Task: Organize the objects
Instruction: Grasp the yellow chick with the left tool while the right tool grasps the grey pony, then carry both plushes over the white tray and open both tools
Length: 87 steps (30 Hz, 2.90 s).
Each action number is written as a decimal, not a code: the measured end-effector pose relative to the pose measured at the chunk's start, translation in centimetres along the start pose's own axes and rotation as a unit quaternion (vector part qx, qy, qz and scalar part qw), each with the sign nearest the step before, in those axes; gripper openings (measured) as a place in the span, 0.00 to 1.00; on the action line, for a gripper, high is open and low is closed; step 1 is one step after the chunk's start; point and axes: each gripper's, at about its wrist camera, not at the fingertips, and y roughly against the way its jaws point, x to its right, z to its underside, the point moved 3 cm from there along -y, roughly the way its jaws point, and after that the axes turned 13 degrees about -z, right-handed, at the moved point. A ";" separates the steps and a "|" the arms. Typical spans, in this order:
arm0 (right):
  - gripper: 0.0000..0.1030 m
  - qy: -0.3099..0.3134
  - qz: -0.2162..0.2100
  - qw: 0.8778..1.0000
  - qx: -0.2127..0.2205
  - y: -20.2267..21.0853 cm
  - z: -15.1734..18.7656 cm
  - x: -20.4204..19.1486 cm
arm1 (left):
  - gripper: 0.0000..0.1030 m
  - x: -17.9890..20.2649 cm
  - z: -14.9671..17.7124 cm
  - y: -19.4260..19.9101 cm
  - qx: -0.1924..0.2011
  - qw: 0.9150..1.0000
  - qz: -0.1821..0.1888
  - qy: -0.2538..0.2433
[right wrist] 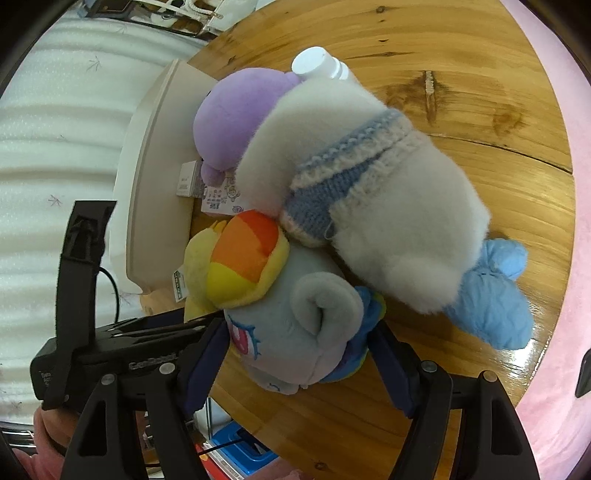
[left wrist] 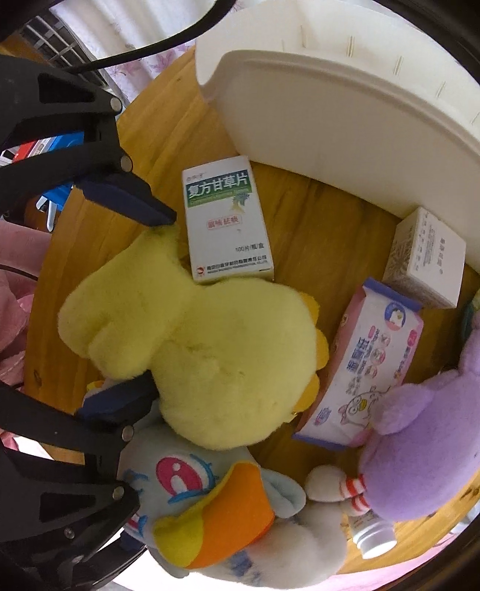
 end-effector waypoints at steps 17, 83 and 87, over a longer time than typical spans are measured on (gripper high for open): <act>0.61 -0.010 -0.022 1.000 0.014 1.3 0.9 0.2 | 0.66 -1.3 0.9 3.3 0.022 0.999 -0.011 -0.031; 0.63 0.006 -0.019 0.981 0.194 -7.2 -2.9 -23.1 | 0.61 -26.0 -7.4 9.4 0.215 0.976 -0.012 -0.021; 0.64 0.000 -0.014 0.980 0.196 -8.1 -3.4 -22.8 | 0.62 -26.4 -8.3 8.9 0.220 0.975 -0.011 -0.017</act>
